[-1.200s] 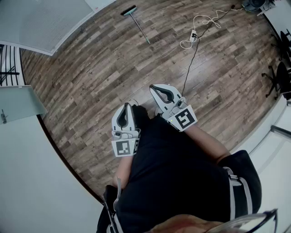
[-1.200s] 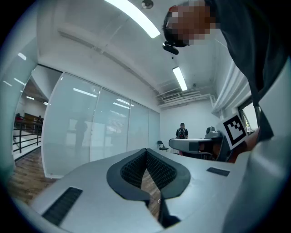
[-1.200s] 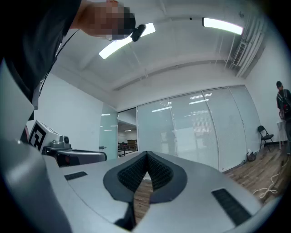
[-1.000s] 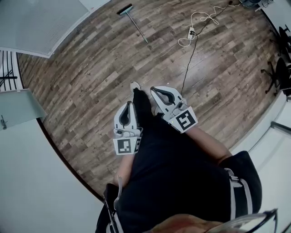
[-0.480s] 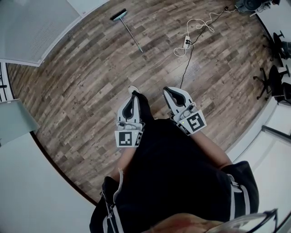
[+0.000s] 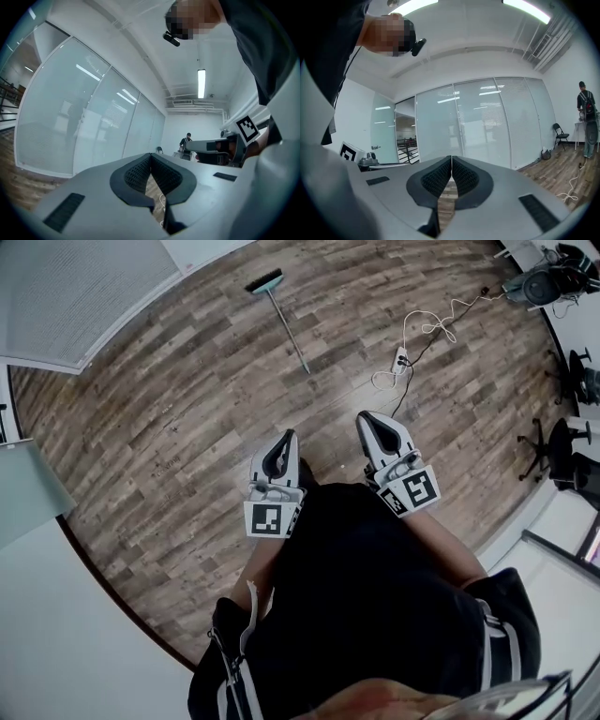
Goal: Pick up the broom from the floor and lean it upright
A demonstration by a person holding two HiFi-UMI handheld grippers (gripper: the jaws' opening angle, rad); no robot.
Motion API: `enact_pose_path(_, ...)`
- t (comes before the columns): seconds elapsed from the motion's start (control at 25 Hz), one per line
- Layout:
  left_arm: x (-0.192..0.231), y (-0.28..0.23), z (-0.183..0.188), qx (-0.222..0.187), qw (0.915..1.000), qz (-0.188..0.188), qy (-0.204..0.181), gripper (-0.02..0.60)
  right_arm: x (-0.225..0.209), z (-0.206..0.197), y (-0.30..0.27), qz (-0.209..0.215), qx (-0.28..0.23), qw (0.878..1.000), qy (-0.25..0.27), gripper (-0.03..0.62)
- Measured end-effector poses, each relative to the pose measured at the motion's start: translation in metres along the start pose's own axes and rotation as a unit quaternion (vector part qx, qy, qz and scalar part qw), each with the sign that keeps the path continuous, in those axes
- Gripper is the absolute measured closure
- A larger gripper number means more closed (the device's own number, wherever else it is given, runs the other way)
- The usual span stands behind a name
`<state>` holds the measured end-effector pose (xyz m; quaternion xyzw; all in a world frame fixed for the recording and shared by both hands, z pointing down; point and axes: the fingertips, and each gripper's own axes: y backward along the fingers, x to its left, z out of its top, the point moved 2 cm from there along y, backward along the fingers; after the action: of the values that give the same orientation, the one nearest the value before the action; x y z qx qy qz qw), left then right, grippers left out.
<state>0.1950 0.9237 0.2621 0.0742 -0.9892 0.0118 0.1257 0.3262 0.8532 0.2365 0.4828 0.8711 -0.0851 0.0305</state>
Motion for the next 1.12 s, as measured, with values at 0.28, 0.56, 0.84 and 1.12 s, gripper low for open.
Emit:
enact_pose_path(0.28, 0.061, -0.048, 0.026, -0.012, 0.9995, 0.031, 0.004, 0.563, -0.039, -0.002, -0.054, -0.019, 0.022, 0.999, -0.040, 0.576)
enact_pose_path(0.56, 0.090, -0.098, 0.015, 0.020, 0.9978, 0.058, 0.024, 0.563, -0.091, -0.010, -0.115, -0.007, 0.031, 0.998, -0.057, 0.576)
enact_pose_path(0.84, 0.139, -0.187, 0.030, 0.029, 0.9946, 0.099, -0.010, 0.563, -0.168, 0.013, -0.222, 0.030, -0.002, 0.998, -0.060, 0.576)
enact_pose_path(1.12, 0.146, -0.293, 0.058, -0.004, 0.9883, 0.147, -0.041, 0.563, -0.245, 0.033, -0.284, 0.067, -0.003, 0.997, -0.035, 0.576)
